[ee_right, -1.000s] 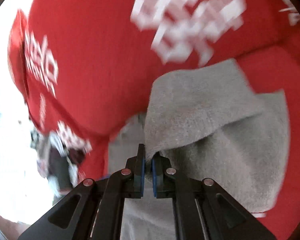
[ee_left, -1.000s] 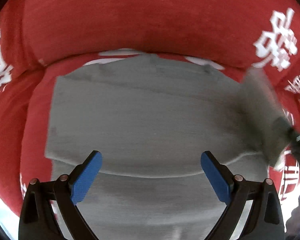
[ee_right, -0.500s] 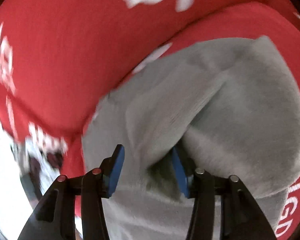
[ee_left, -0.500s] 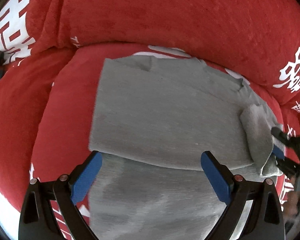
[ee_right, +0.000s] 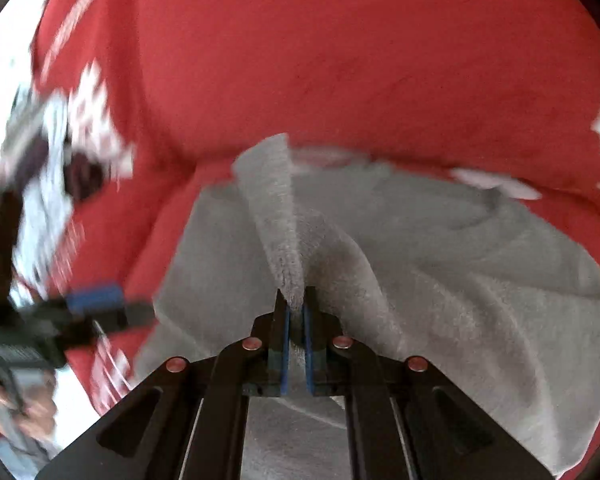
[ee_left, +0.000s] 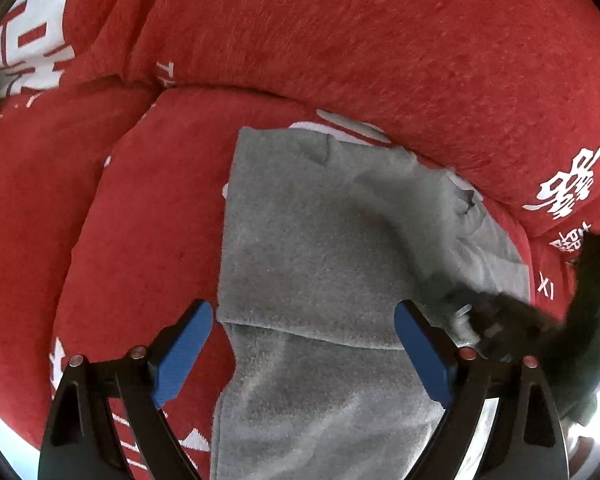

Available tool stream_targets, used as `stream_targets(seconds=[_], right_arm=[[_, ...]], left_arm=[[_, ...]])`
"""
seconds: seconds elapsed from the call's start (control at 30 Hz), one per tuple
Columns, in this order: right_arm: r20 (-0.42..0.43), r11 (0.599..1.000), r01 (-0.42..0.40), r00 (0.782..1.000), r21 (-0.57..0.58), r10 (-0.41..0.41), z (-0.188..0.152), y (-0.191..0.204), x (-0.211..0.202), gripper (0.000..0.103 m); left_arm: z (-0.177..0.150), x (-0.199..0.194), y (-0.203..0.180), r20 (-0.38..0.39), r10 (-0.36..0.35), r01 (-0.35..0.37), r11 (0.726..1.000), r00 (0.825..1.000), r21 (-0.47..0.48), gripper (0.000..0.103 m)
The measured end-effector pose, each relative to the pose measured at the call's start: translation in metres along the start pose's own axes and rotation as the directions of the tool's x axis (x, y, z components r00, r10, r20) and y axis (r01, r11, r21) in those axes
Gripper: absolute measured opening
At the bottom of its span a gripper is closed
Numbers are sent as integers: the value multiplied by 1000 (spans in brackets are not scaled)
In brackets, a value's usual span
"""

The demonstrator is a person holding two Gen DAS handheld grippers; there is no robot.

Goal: Fold small clothes
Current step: 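Fold the sleeve and side across the back with the right gripper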

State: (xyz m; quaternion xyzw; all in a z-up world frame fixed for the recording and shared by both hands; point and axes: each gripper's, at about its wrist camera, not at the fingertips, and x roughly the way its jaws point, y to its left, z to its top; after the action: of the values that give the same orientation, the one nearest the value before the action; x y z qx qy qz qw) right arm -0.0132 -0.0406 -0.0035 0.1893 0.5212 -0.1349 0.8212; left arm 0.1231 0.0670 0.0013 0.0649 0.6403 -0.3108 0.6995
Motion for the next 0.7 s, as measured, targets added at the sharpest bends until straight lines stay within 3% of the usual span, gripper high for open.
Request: stream_targets(seconds=[0.1,0.17,0.3,0.4,0.5,0.57,0.67,0.7], right_arm=[[-70,1000,22,997,-14,-23,-12,6,14,17],[-69,1000,-11,998,0,11,-25,3,2,43],[-69,990,-54,996,130,63,-47,-23,-27,46],[-47,948,-62,996,313,81,-72,-65,-56,46],[-10,853,-64,997,519,80,-101,-112,-80,46],[34,755,-78,997,651,73,-126,-146,-95,46],[130,576,-142,990,805,62,-159,-190,-108,46],[174,507,-176,983,844,52,-170,-204,-111,46]], left_arm=[[0,11,2,-28,-28,27,999,999,-23,93],[-1,15,-2,-39,-52,51,998,998,-22,93],[-1,26,-19,-74,-112,112,994,991,-11,93],[-2,40,-31,-117,-156,154,988,981,-29,93],[-1,54,-33,-140,-184,171,980,973,-96,93],[2,57,-33,-124,-192,175,976,974,-132,85],[11,62,-32,-109,-188,169,972,976,-162,47],[14,66,-32,-111,-197,177,970,974,-169,17]])
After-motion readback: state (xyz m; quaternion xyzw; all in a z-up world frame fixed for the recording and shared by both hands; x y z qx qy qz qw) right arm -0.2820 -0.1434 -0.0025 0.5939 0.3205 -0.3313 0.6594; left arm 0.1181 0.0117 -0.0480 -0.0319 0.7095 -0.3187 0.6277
